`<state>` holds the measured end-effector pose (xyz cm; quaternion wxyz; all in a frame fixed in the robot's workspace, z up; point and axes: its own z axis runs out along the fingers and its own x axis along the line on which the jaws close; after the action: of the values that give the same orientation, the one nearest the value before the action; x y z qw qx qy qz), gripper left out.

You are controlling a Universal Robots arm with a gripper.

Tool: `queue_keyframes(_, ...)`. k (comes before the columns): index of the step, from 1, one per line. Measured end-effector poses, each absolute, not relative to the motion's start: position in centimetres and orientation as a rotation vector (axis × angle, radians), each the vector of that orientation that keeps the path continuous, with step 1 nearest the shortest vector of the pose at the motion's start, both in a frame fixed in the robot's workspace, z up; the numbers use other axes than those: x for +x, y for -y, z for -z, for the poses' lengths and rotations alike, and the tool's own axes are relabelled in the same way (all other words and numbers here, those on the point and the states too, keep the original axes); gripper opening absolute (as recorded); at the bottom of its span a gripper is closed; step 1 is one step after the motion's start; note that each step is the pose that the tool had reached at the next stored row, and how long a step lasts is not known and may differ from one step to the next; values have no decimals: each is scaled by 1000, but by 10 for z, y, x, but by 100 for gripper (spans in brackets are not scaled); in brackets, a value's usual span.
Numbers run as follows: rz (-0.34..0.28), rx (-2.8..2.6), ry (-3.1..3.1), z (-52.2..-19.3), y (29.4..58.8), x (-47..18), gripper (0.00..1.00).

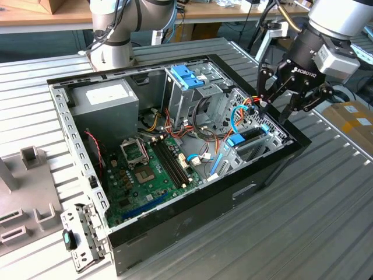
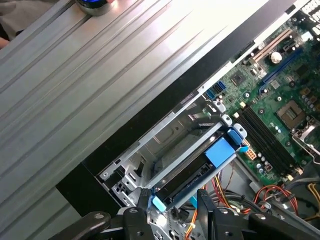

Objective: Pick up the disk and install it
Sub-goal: 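Insert the first disk wire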

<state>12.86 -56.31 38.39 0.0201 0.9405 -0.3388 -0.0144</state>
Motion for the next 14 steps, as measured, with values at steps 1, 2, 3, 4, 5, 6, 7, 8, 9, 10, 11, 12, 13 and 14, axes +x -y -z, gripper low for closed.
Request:
queue_keyframes(1, 44, 2925, 1030, -384, 563, 129, 50)
queue_keyframes(2, 44, 2930, 1015, -384, 563, 129, 50)
queue_keyframes(3, 44, 2932, 1009, -384, 563, 130, 50)
queue_keyframes(4, 44, 2933, 1005, -384, 562, 132, 50)
queue_keyframes(5, 43, 2935, 999, -383, 562, 135, 50)
queue_keyframes(6, 43, 2937, 994, -383, 561, 137, 50)
queue_keyframes(7, 44, 2938, 990, -383, 561, 139, 50)
queue_keyframes(8, 44, 2940, 986, -383, 561, 142, 50)
queue_keyframes(9, 45, 2943, 982, -383, 561, 143, 50)
queue_keyframes(10, 46, 2944, 980, -383, 560, 145, 50)
queue_keyframes(11, 46, 2946, 977, -383, 560, 147, 50)
queue_keyframes(12, 47, 2947, 973, -383, 560, 150, 50)
queue_keyframes(13, 47, 2948, 969, -383, 559, 152, 50)
queue_keyframes(14, 48, 2950, 965, -382, 559, 155, 50)
